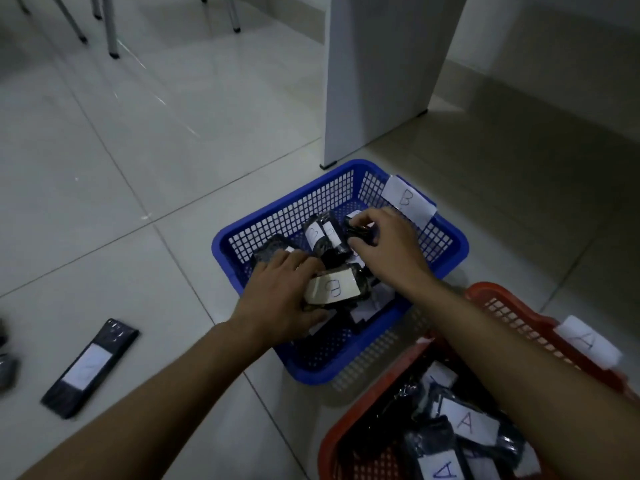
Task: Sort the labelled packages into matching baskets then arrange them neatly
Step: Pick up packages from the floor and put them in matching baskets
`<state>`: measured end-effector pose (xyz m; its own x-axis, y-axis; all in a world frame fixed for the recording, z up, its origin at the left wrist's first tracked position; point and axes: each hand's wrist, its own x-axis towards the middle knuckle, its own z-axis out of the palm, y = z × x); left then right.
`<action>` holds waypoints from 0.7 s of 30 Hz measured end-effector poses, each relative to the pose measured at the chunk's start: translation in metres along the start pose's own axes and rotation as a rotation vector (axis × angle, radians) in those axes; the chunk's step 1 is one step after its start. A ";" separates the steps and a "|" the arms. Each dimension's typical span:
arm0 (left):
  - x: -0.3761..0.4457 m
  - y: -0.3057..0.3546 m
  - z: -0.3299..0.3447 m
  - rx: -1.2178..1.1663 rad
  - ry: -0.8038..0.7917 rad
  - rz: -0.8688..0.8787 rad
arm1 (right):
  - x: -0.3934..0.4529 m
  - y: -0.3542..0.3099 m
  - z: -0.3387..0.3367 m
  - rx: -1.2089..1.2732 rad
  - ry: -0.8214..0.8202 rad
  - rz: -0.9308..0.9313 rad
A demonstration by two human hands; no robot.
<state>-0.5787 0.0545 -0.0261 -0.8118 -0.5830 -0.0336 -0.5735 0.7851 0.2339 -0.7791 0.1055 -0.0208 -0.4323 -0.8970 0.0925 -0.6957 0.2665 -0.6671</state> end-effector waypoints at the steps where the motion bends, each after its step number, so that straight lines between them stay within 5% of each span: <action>1: -0.006 -0.002 -0.005 0.005 0.030 -0.013 | -0.002 -0.009 0.002 0.024 -0.005 -0.042; 8: -0.088 -0.048 -0.048 0.088 0.096 -0.128 | -0.006 -0.104 0.047 0.244 -0.139 -0.230; 21: -0.288 -0.140 -0.038 -0.011 0.202 -0.738 | -0.072 -0.226 0.213 0.141 -0.592 -0.589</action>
<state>-0.2602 0.1044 -0.0121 -0.1821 -0.9833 -0.0065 -0.9572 0.1757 0.2299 -0.4681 0.0349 -0.0344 0.3770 -0.9229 0.0777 -0.6181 -0.3132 -0.7210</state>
